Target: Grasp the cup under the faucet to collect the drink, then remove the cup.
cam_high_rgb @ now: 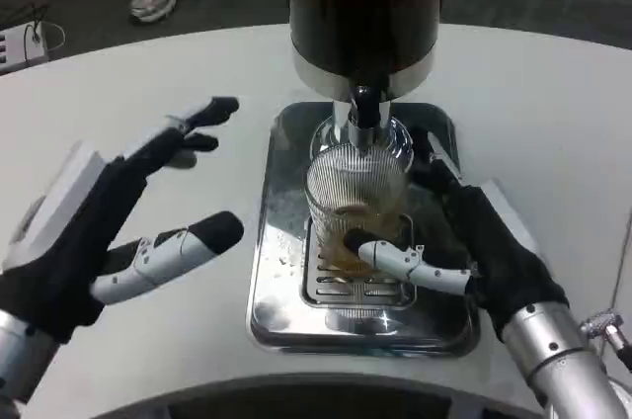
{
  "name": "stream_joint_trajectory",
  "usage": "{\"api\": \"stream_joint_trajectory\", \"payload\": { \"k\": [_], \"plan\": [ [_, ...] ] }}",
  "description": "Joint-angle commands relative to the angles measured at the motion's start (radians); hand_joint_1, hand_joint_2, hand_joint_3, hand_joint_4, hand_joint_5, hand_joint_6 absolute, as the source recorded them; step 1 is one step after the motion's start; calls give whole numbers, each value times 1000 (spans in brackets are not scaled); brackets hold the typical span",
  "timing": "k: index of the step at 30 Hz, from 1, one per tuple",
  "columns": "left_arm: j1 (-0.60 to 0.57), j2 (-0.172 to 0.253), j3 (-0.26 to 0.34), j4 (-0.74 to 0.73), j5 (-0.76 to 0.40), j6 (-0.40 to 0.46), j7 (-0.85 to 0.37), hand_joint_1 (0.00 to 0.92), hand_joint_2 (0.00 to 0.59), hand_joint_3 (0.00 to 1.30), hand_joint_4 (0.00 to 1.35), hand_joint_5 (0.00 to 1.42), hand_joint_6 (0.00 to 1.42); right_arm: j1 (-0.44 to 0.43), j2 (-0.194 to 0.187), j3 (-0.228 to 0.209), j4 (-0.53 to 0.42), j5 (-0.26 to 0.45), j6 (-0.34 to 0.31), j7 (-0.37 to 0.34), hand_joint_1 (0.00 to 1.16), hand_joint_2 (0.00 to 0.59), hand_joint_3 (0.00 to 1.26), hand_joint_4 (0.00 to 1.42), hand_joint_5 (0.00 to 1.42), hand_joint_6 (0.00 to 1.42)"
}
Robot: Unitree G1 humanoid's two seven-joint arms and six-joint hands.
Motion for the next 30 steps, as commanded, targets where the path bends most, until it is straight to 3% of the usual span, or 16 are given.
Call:
{"api": "stream_joint_trajectory", "payload": {
  "k": [1,11,30],
  "plan": [
    [58,31,25,-20,11,17,4,0,64,210,174,261,312,-23,19,11,33,4,-25,-14,790,215,0,0,73,59],
    [125,75,22,-17,18,52,-10,0,63,218,170,251,298,-53,44,26,88,1,-45,-34,791,215,0,0,75,62],
    [184,115,23,-60,18,126,-42,0,64,204,164,245,285,-106,95,46,193,-18,-73,-108,792,213,0,5,92,63]
  ]
}}
